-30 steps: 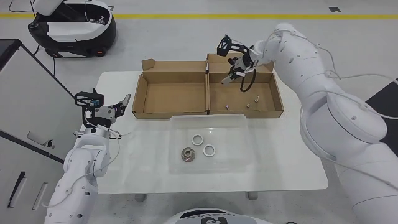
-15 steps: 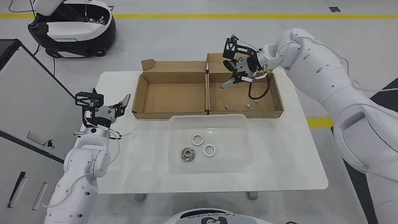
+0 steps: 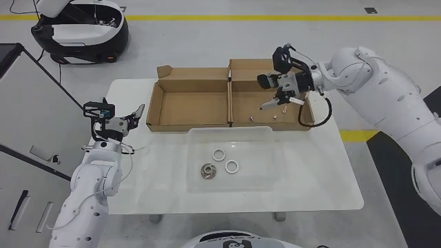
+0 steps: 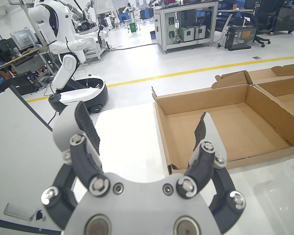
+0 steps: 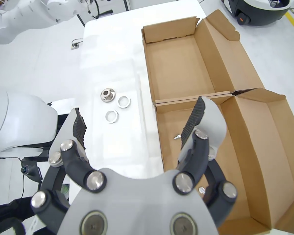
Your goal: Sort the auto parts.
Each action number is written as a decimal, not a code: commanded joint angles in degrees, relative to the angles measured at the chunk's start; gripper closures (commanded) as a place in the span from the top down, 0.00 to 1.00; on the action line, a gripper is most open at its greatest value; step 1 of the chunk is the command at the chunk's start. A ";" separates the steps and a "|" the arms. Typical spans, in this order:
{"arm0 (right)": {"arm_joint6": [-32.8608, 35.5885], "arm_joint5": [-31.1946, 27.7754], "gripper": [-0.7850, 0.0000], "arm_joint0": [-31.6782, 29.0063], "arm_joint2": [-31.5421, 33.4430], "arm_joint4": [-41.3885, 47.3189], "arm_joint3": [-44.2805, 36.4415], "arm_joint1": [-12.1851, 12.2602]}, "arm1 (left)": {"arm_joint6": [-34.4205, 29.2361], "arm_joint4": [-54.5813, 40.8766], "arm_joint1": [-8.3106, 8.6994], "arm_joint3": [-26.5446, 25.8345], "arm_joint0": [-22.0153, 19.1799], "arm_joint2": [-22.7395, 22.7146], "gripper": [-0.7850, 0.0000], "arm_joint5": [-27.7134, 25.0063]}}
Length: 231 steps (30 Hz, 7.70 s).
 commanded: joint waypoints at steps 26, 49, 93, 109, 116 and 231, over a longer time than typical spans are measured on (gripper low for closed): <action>0.00 0.00 1.00 -13.68 13.37 1.51 -13.68 11.90 | 0.00 0.00 0.00 0.00 0.00 0.00 1.00 0.00; 0.01 0.00 1.00 -28.43 29.62 17.13 -18.91 18.53 | 0.00 0.00 0.00 0.00 0.00 0.00 1.00 0.00; 0.01 0.00 1.00 -33.39 33.80 19.12 -22.14 20.76 | -43.41 2.21 1.74 -13.02 -17.45 8.72 1.00 -32.96; 0.01 0.00 1.00 -33.39 33.80 19.12 -22.14 20.76 | -62.74 -16.04 0.92 -5.13 -36.80 29.64 1.00 -41.55; 0.01 0.00 1.00 -33.39 33.80 19.12 -22.14 20.76 | -62.45 -18.97 2.54 -1.62 -42.55 39.72 1.00 -41.84; 0.01 0.00 1.00 -33.39 33.80 19.12 -22.14 20.76 | -72.97 -38.91 -11.63 24.70 -67.04 81.93 0.46 -31.32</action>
